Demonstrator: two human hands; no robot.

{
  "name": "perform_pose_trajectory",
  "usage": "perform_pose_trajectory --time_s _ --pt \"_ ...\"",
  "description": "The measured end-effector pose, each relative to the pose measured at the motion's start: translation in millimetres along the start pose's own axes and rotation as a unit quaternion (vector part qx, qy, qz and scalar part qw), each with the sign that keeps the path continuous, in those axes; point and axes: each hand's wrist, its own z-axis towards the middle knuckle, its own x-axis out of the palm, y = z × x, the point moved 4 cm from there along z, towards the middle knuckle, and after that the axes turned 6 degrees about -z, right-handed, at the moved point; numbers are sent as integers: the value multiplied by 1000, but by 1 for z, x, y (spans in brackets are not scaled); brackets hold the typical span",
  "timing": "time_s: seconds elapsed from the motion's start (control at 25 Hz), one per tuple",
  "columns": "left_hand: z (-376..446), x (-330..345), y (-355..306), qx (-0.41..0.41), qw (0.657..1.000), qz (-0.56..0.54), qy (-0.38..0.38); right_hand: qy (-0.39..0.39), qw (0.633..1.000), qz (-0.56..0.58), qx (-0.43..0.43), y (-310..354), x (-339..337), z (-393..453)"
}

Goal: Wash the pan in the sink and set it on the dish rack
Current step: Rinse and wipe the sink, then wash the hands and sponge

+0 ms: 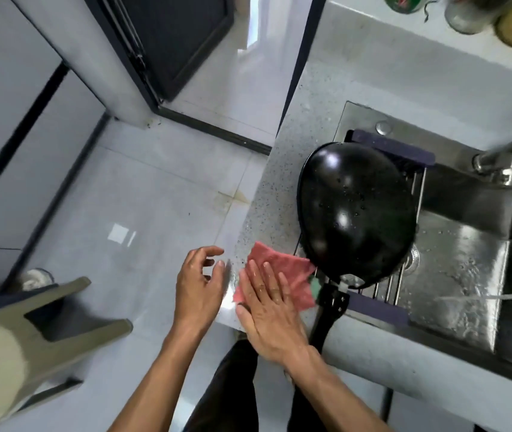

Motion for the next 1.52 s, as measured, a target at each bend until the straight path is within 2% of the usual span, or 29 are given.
perform_pose_trajectory --time_s 0.12,0.2,0.28,0.44,0.6,0.68,0.8,0.84,0.92,1.04,1.2,1.24,1.4,1.52 --pt "17 2 -5 -7 1000 -16 -4 8 999 36 -24 -18 -19 53" --pt "31 7 -8 -9 1000 -16 -1 24 990 136 21 -35 -44 103" --pt "43 8 -16 -7 1000 -15 -2 -16 974 214 78 -33 -52 107" --pt "65 16 -23 -6 1000 -21 0 2 983 137 121 -14 -38 73" --pt "85 33 -41 2 1000 -7 15 37 960 223 166 -47 -72 172" --pt "96 46 -50 16 999 30 42 27 953 235 189 -69 -88 211" --pt "109 73 -66 91 983 118 109 43 947 245 205 -98 -115 254" --pt "117 83 -75 133 970 156 129 76 934 266 225 -107 -122 267" --pt "137 102 -94 216 930 249 161 95 929 271 233 -124 -134 280" --pt "167 120 -120 268 867 374 190 59 974 164 143 -141 -148 285" --pt "194 147 -142 279 782 494 259 -102 990 57 77 -187 -165 293" --pt "202 155 -148 273 763 523 266 -109 991 26 76 -200 -168 300" --pt "207 180 -162 222 703 620 268 45 992 -30 116 -241 -168 314" --pt "207 192 -167 237 682 633 279 86 987 29 134 -272 -177 323"
